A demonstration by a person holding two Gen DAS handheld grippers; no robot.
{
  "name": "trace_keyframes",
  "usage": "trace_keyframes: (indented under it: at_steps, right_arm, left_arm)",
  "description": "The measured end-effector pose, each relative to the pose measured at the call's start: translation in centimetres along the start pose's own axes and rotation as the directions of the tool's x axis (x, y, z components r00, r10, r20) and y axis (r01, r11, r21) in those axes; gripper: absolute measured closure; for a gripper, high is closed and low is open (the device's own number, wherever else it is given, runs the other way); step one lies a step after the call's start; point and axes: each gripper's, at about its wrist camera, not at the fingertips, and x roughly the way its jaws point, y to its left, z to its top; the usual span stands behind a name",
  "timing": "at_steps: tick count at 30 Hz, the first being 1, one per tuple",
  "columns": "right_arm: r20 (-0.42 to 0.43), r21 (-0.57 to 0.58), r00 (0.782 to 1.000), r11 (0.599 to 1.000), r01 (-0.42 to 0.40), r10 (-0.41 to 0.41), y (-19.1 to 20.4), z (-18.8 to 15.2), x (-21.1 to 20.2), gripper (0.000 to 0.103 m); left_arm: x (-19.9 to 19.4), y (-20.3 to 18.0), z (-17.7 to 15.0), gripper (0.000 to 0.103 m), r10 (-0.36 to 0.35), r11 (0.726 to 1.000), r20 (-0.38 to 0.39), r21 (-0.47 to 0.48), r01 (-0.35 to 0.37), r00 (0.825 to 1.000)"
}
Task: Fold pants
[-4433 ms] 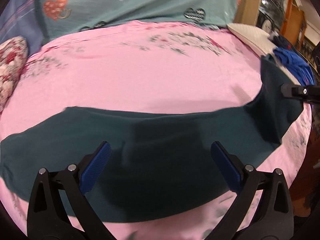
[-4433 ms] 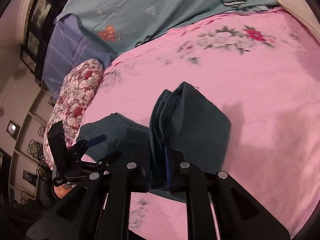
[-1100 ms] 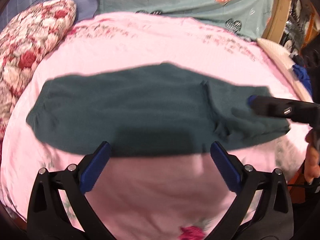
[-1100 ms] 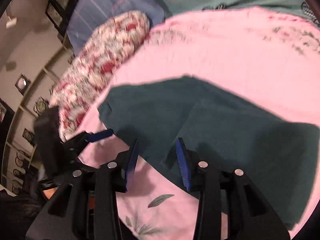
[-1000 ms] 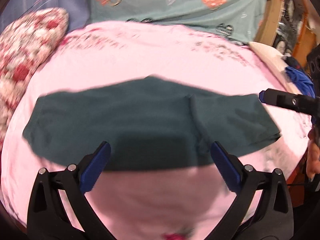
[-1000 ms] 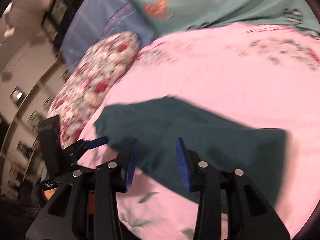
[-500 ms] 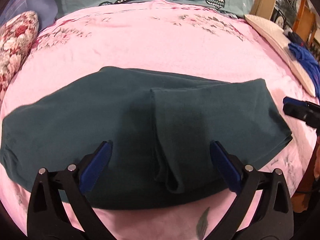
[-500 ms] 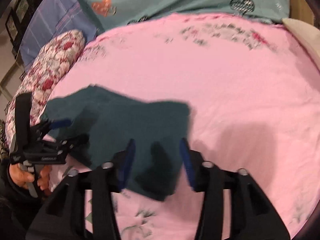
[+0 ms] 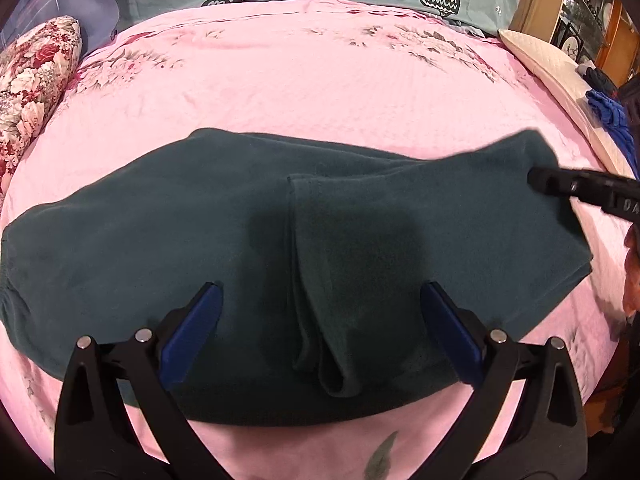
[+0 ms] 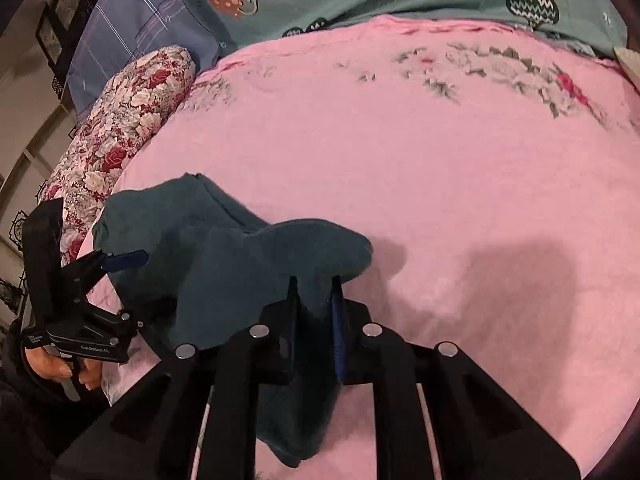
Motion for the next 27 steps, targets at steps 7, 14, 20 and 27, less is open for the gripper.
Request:
trace_keyframes:
  at_steps: [7,14,20,27]
  right_arm:
    - [0.024,-0.044,0.987,0.986,0.16,-0.159,-1.9,4.2,-1.4,0.089]
    - [-0.047,-0.013,0.931,0.932,0.362,-0.362,-5.1,2.3,1.1,0.056]
    - [0.098,-0.036,0.987,0.99,0.135,-0.13,0.6,1.9,-2.3,0.056]
    - [-0.103,-0.109,0.961,0.963,0.245,-0.256,3.8,0.2,5.0,0.056]
  left_arm:
    - [2.5,-4.9,4.1,0.002,-0.022,0.999,0.001,0.031,0.022,1.0]
    - [-0.3,-2.7,3.9,0.002,-0.045,0.998,0.065,-0.044,0.047,0.997]
    - [-7.3,4.9,-0.6,0.002,0.025,0.988,0.152,-0.155,-0.001,0.988]
    - [-9.2,13.6,-5.8,0.002,0.133,0.937,0.09,-0.336,-0.095,0.987]
